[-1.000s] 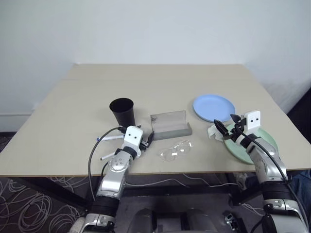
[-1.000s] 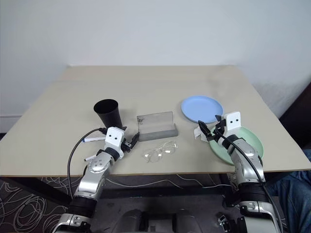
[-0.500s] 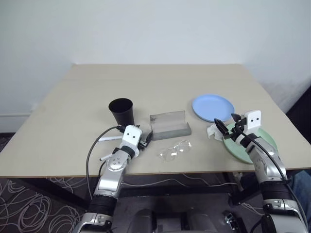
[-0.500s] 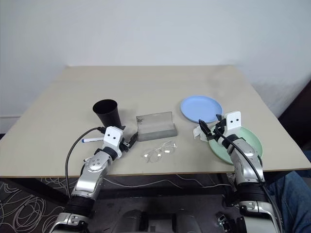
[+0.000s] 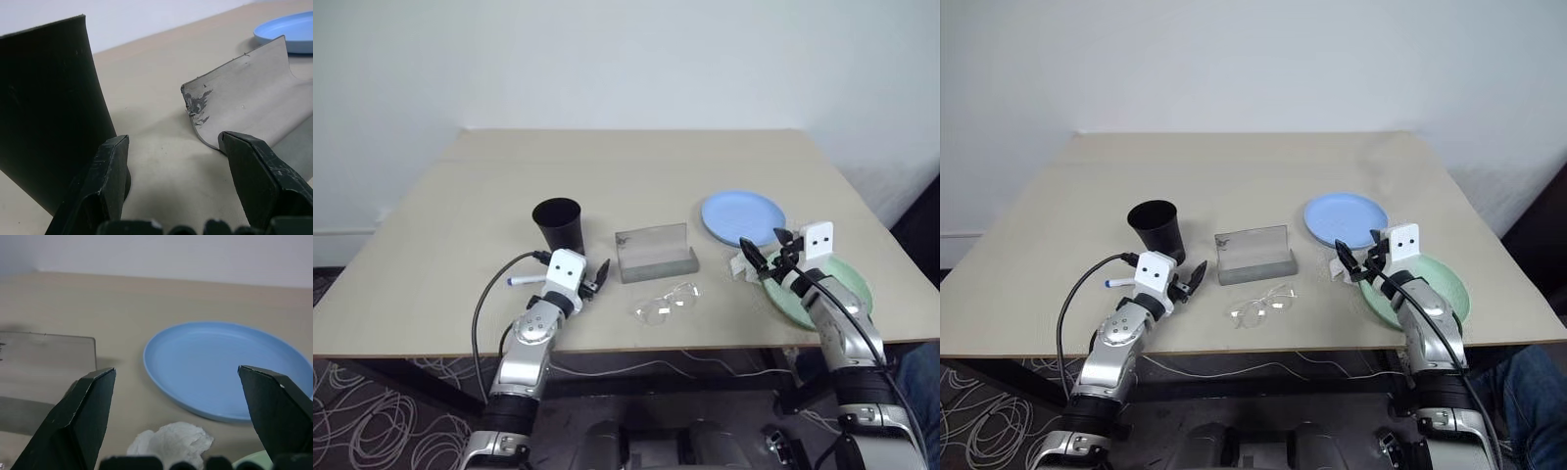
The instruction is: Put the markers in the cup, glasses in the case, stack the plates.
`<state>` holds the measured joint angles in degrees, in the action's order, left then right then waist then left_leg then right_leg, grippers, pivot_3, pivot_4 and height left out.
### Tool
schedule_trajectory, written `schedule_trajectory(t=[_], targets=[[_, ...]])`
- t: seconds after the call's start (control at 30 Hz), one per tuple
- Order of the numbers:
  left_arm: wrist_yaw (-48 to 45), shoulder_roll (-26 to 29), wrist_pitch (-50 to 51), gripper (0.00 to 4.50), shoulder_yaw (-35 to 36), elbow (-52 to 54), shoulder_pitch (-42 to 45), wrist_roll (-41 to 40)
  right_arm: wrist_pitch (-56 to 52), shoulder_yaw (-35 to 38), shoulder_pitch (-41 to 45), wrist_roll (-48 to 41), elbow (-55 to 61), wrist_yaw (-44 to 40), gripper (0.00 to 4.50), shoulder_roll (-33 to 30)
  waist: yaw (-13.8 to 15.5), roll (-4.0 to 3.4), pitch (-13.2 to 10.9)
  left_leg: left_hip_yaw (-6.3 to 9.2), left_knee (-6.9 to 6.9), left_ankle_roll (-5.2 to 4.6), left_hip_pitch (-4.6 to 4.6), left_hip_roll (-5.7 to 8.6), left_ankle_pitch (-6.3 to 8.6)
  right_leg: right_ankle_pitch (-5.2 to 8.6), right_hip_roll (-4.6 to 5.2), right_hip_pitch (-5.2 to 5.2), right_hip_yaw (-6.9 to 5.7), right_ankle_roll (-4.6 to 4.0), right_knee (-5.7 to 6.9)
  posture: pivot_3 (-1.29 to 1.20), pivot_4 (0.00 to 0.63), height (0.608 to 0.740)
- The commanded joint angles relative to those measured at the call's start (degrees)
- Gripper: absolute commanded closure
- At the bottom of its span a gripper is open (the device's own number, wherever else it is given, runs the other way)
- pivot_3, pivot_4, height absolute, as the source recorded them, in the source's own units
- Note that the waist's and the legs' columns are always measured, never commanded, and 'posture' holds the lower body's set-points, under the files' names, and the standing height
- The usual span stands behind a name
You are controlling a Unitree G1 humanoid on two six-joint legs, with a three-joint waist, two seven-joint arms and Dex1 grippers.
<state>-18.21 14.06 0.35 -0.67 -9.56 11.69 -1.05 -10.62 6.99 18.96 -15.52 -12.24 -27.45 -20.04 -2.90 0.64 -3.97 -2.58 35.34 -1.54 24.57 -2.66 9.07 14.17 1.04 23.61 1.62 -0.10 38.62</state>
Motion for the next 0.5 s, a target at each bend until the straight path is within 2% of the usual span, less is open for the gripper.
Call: schedule_trajectory(t=[0.03, 0.2, 0.5], targets=[[0.05, 0.29, -0.84, 1.33, 0.6, 2.29, 0.75, -0.44, -5.35, -0.35, 1.63, 1.4, 4.61, 1.19, 0.16, -2.69, 0.02, 0.0, 0.0, 0.0, 0.0, 0.0, 0.0, -0.02, 0.0, 0.0, 0.02, 0.0, 0.01, 0.0, 0.0, 0.0, 0.0, 0.738], [-1.08, 0.73, -0.71, 1.33, -0.21, 2.21, 1.16, -0.05, -18.72, -3.41, 2.82, 4.09, 8.88, 0.84, 0.16, -8.64, 0.23, 0.0, 0.0, -0.02, -0.01, 0.0, 0.01, -0.08, 0.0, 0.0, 0.12, 0.02, -0.01, 0.0, 0.0, 0.0, 0.0, 0.738], [-0.97, -0.06, -0.5, 1.33, -0.62, 1.14, 2.38, -0.1, -45.99, -6.17, 6.5, 2.68, 19.22, -0.67, 0.16, -15.42, 0.28, 0.0, 0.0, -0.01, -0.02, 0.0, 0.01, -0.04, 0.0, 0.0, 0.06, 0.06, -0.02, 0.0, 0.0, 0.0, 0.0, 0.738]])
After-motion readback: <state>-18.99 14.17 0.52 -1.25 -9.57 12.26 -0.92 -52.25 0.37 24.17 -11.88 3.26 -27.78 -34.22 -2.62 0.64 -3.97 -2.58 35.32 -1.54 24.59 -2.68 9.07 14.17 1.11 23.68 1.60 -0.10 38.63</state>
